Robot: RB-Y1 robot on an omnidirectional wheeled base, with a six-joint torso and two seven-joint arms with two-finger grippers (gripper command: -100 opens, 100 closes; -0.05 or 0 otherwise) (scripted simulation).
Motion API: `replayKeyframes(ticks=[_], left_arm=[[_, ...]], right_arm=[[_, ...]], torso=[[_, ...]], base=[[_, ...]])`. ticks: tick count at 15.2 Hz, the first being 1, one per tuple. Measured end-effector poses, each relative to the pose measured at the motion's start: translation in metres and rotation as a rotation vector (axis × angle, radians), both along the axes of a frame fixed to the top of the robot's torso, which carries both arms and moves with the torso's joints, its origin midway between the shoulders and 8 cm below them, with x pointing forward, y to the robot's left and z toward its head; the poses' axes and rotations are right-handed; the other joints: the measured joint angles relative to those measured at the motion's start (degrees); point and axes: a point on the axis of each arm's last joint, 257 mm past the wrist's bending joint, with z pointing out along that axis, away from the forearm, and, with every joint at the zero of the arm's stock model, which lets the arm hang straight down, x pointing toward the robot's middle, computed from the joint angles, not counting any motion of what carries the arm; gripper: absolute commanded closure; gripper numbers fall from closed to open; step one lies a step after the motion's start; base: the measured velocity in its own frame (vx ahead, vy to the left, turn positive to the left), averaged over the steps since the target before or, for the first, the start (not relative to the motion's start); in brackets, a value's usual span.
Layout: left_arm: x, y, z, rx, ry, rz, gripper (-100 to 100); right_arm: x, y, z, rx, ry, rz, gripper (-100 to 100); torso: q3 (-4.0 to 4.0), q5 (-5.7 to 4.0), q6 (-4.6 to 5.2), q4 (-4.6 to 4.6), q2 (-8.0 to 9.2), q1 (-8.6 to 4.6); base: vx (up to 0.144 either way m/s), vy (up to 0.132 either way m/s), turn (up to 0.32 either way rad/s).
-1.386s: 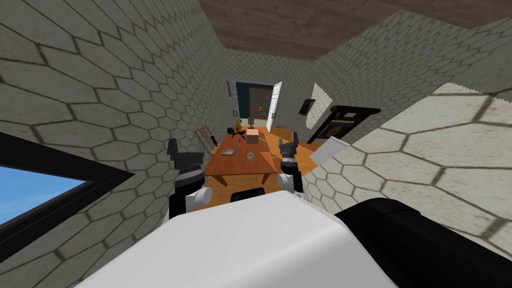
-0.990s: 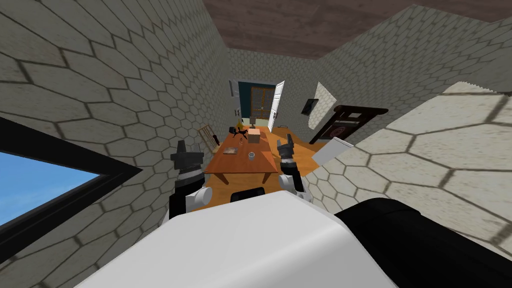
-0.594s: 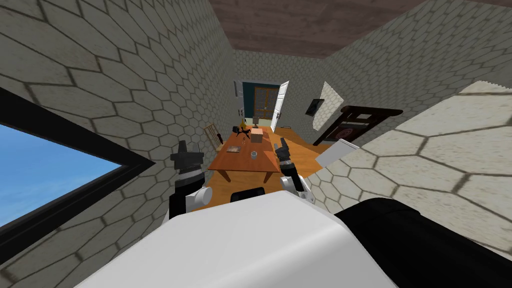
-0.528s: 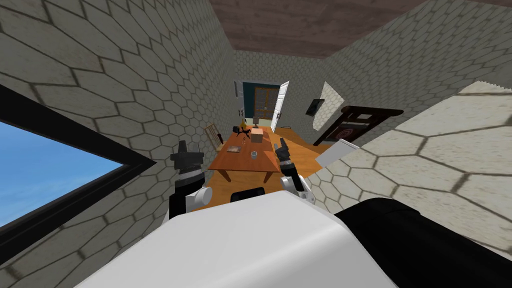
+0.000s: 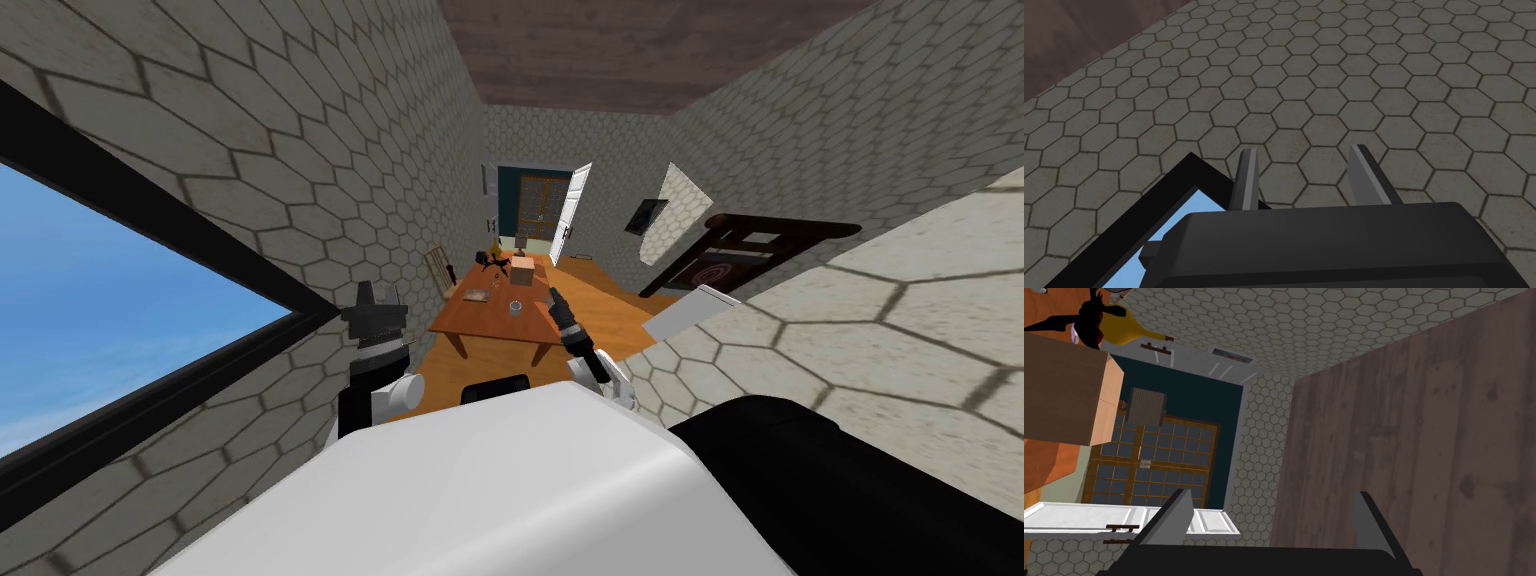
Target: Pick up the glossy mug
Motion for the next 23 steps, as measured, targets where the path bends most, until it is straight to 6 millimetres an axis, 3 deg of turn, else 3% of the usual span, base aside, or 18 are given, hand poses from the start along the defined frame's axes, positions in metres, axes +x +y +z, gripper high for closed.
replayKeyframes(ticks=[12,18,23], left_arm=[[0.0,0.0,0.0,0.0,0.0,0.0,0],[0.0,0.0,0.0,0.0,0.0,0.0,0],[0.0,0.0,0.0,0.0,0.0,0.0,0]], right_arm=[[-0.01,-0.024,-0.115,-0.39,0.219,0.075,-100],[-0.022,-0.055,-0.165,-0.581,0.319,0.112,-100],[-0.038,-0.093,-0.209,-0.758,0.414,0.148,-100]], torso=[[-0.05,0.02,-0.02,-0.02,-0.07,0.09],[-0.06,0.01,-0.03,-0.02,-0.11,0.02],[-0.1,0.01,-0.02,-0.04,-0.17,0.04]], base=[[-0.023,0.045,0.182],[-0.006,0.042,0.217],[0.011,0.048,0.227]])
